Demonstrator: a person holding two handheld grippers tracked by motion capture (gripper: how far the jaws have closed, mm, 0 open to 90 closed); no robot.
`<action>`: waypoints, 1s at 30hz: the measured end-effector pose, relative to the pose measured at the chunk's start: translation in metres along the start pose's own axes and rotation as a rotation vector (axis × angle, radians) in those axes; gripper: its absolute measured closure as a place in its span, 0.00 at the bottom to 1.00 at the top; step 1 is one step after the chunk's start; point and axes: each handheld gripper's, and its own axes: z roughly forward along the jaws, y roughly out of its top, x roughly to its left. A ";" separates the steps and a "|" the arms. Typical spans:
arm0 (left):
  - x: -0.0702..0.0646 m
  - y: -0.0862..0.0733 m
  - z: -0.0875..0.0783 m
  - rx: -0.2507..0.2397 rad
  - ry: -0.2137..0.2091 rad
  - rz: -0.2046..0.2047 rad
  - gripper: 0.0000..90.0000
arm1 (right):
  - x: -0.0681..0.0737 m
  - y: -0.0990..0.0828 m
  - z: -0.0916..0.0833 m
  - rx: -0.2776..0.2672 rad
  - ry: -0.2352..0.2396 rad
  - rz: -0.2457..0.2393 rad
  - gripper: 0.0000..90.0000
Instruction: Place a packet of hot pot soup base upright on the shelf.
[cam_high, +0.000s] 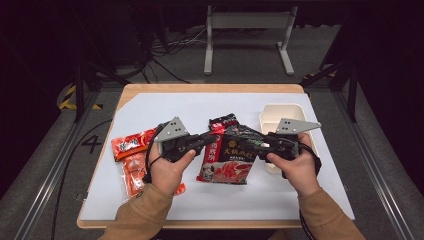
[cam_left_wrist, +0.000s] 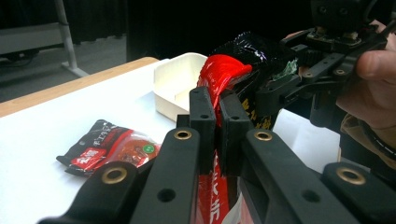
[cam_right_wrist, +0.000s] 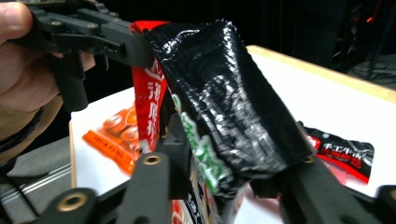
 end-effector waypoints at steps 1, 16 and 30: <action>0.000 0.000 0.000 -0.002 0.001 -0.002 0.97 | 0.000 0.000 0.000 0.001 0.003 -0.005 0.78; 0.007 0.005 -0.004 -0.024 -0.004 -0.043 0.79 | 0.001 0.017 -0.011 0.021 -0.013 -0.092 0.88; 0.028 -0.019 -0.027 0.014 0.134 -0.046 0.48 | -0.018 0.041 -0.033 -0.002 -0.071 -0.139 0.88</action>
